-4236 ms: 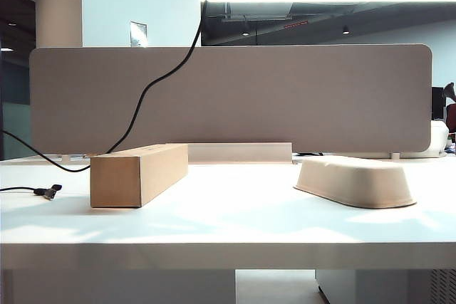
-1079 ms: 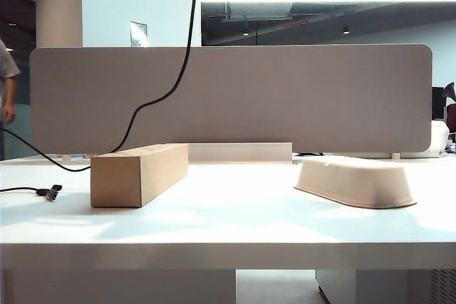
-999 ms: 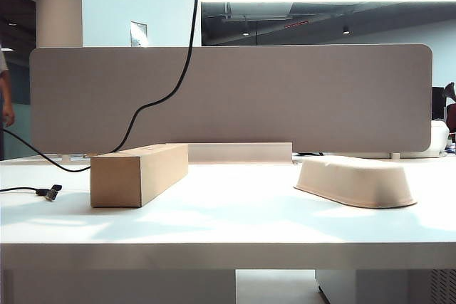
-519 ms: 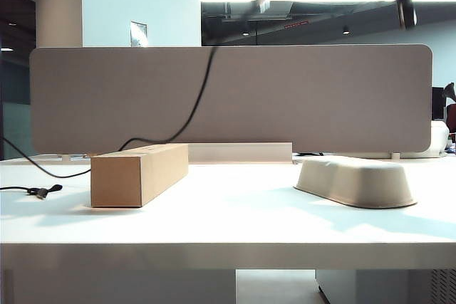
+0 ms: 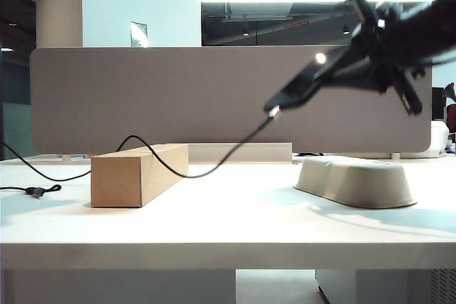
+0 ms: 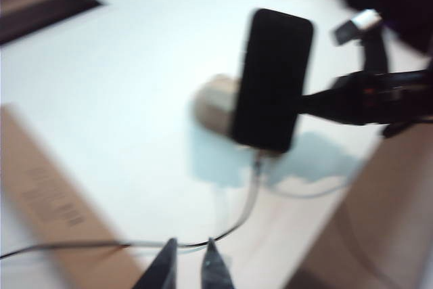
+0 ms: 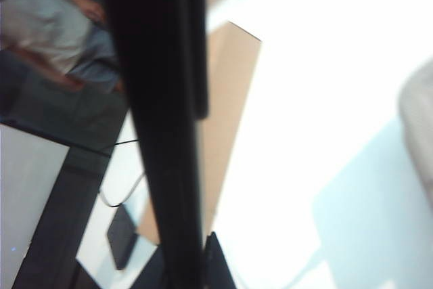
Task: Pick up the charging cable and the phone, plug the charging cable into the charging port on the phone, and finally place them back on the table.
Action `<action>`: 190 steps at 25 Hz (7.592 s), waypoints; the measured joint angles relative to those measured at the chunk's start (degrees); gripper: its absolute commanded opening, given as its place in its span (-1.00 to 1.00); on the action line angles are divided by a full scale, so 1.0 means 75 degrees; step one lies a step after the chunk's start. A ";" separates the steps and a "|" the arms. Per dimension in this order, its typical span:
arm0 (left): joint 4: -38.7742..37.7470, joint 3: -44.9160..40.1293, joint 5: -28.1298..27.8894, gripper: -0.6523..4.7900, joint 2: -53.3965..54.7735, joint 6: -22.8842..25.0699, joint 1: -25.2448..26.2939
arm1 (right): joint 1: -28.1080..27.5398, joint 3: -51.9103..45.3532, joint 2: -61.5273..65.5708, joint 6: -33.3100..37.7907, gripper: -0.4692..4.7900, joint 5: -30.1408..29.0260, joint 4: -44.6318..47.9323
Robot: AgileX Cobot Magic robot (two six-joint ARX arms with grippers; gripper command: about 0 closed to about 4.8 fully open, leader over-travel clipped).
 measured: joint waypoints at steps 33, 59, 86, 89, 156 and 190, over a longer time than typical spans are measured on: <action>0.0312 -0.2087 -0.1376 -0.78 -0.3150 0.0609 -0.0009 | 0.0009 0.0020 0.1550 0.1055 0.24 0.1457 -0.0970; 0.2162 -0.6050 -0.1574 -0.78 -0.6100 0.0612 -0.0009 | -0.1859 -0.0061 -0.4042 -0.3672 -0.83 0.0481 -0.4342; 0.4642 -0.9533 -0.2585 -0.78 -0.8833 -0.0866 -0.0009 | -0.1833 -0.4089 -1.0783 -0.3599 -0.83 0.1160 -0.4663; 0.4995 -0.9955 -0.3130 -0.78 -0.8830 -0.0889 -0.0009 | -0.1833 -0.4415 -1.0783 -0.3599 -0.83 0.1320 -0.4660; 0.4992 -0.9970 -0.3590 -0.78 -0.8833 -0.0889 -0.0009 | -0.0918 -0.5546 -1.1144 -0.5418 -0.82 0.4156 -0.3978; 0.4983 -0.9970 -0.3590 -0.78 -0.8909 -0.0892 -0.0006 | -0.0924 -0.5546 -1.1147 -0.5435 -0.82 0.4156 -0.3995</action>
